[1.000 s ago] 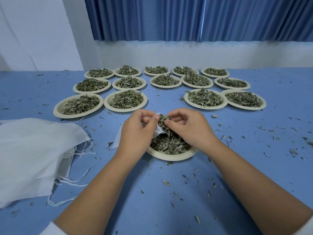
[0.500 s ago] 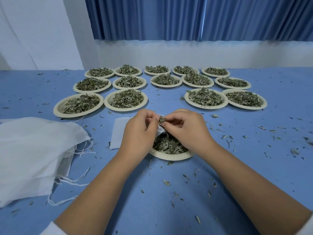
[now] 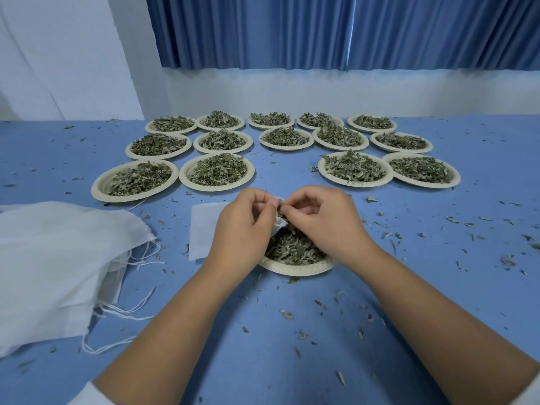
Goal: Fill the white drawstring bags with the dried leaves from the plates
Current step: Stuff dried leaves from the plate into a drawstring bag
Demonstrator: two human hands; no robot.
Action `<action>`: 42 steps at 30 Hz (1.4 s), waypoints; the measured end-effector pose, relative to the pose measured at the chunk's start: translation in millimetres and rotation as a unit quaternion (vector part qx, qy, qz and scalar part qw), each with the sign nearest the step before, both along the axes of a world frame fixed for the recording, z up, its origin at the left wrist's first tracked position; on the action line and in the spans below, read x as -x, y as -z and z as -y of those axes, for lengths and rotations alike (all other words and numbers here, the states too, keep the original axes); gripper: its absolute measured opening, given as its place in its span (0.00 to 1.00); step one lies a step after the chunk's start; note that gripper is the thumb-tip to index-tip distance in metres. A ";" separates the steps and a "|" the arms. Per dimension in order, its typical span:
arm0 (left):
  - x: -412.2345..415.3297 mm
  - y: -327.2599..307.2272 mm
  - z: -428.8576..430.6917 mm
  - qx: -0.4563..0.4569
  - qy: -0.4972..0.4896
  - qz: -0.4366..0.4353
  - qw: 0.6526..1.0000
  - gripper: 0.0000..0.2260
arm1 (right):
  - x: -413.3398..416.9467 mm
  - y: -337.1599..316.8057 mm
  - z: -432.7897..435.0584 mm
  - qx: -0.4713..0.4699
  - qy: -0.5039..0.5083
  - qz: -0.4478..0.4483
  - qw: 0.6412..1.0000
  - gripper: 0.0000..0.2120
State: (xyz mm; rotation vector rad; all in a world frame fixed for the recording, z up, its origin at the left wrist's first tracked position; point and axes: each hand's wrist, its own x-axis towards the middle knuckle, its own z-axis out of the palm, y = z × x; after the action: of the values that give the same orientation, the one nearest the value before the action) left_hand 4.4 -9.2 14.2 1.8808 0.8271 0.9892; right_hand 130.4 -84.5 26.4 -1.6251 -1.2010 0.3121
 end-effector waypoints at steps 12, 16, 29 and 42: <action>2.3 -4.3 -0.3 0.003 -0.022 0.049 0.999 0.04 | -9.8 -10.3 4.5 0.005 -0.021 -0.003 1.000 0.10; 3.3 -7.4 0.7 0.001 -0.035 0.072 0.997 0.05 | -17.3 -11.8 4.7 0.040 -0.003 -0.025 0.999 0.08; 1.7 -3.8 1.0 -0.015 -0.014 0.024 1.000 0.04 | -10.9 -7.5 1.5 0.026 -0.019 -0.136 0.990 0.07; 2.7 -8.0 6.1 -0.017 0.029 0.018 0.999 0.03 | 1.8 -3.8 2.1 -0.010 -0.057 -0.087 0.995 0.07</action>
State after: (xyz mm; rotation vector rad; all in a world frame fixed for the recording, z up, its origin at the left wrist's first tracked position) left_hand 1.8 -15.3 22.2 1.8991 0.7353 1.0045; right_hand 128.6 -86.6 30.2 -1.4823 -1.1620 0.5012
